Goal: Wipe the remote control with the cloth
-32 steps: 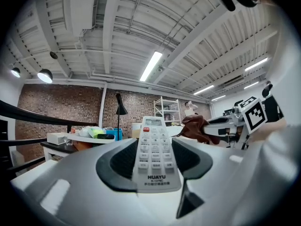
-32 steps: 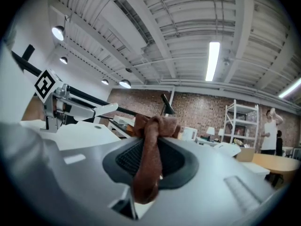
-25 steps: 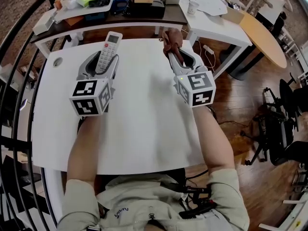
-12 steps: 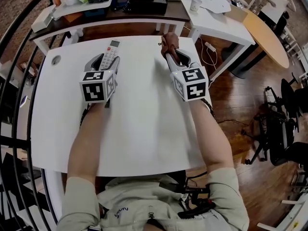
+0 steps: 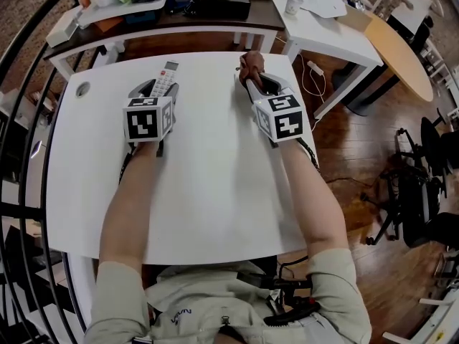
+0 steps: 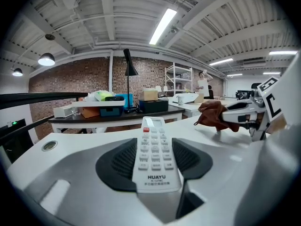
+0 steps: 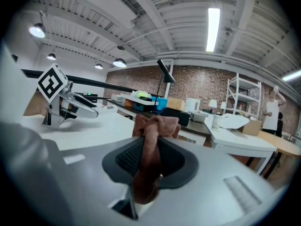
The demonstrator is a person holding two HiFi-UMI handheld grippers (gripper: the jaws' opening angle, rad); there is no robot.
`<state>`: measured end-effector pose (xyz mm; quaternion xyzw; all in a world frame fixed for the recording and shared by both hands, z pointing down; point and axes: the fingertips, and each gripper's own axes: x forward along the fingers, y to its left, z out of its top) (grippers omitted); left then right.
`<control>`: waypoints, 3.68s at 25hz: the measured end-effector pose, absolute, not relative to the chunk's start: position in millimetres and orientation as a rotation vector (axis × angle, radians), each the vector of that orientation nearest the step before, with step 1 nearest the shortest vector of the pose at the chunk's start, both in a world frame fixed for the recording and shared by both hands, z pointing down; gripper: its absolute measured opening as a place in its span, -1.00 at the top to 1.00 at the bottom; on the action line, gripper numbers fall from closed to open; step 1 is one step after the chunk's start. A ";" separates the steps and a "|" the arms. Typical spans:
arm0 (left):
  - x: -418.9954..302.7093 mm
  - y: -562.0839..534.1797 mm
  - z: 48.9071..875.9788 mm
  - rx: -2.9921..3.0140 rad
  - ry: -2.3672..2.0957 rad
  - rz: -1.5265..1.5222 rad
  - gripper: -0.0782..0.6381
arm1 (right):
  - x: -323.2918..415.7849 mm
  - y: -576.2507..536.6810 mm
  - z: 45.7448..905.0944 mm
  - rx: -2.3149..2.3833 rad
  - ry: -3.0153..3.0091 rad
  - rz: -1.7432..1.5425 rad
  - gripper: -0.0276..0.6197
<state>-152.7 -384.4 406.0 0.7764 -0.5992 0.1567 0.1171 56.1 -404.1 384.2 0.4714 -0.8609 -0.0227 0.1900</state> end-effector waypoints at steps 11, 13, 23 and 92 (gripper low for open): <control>-164.2 -392.3 428.5 2.162 -1.724 0.648 0.11 | 52.1 -411.1 410.2 1.233 -2.318 -0.011 0.67; -165.1 -393.3 432.1 2.153 -1.710 0.687 0.11 | 52.6 -411.3 412.3 1.225 -2.310 -0.001 0.67; -161.5 -396.8 445.8 2.128 -1.643 0.829 0.10 | 52.7 -409.9 429.7 1.145 -2.255 0.109 0.64; -93.5 -112.2 278.6 2.755 -1.903 -0.060 0.63 | 42.4 -127.4 274.4 1.398 -2.726 -0.375 0.90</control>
